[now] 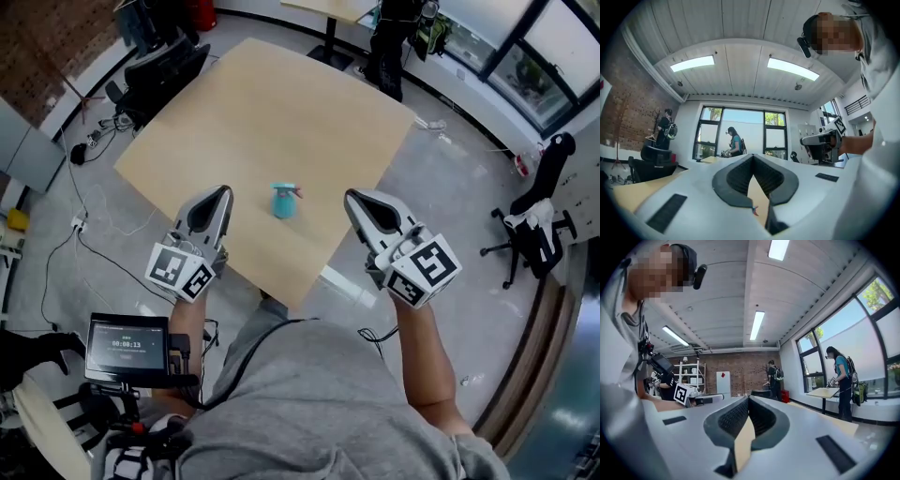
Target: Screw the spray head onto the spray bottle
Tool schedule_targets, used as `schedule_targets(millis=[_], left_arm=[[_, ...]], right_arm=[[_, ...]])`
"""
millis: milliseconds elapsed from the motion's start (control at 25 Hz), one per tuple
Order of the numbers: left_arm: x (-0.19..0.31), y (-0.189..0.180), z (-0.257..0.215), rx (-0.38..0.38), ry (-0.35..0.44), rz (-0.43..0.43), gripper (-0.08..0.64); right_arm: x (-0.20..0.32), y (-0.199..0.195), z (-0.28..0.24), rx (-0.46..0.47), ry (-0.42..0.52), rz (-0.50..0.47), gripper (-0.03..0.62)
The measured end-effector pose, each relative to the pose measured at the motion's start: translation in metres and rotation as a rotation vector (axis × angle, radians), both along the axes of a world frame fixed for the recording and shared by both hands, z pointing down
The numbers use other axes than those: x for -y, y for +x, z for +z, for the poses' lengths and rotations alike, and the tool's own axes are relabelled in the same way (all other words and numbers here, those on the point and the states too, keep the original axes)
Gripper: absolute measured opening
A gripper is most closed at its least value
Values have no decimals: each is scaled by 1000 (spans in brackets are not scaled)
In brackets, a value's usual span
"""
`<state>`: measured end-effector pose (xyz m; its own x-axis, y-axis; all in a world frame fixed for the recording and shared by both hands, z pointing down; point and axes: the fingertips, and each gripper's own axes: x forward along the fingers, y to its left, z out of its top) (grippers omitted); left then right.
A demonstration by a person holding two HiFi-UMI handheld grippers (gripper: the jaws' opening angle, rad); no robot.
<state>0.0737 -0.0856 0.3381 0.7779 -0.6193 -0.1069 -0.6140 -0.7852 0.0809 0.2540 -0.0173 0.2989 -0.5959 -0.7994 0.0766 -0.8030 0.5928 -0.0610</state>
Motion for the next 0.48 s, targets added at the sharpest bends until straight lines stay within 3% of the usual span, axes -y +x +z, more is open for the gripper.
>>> schedule_targets(millis=[320,480], left_arm=[[-107,-3,-40,46,43,-37,3],[-126,-17,-46,59,46,-52,3]], right_arm=[[-111,0,-19,-56,53,-3,6],[-126,-10,-24,-66,63,-12,6]])
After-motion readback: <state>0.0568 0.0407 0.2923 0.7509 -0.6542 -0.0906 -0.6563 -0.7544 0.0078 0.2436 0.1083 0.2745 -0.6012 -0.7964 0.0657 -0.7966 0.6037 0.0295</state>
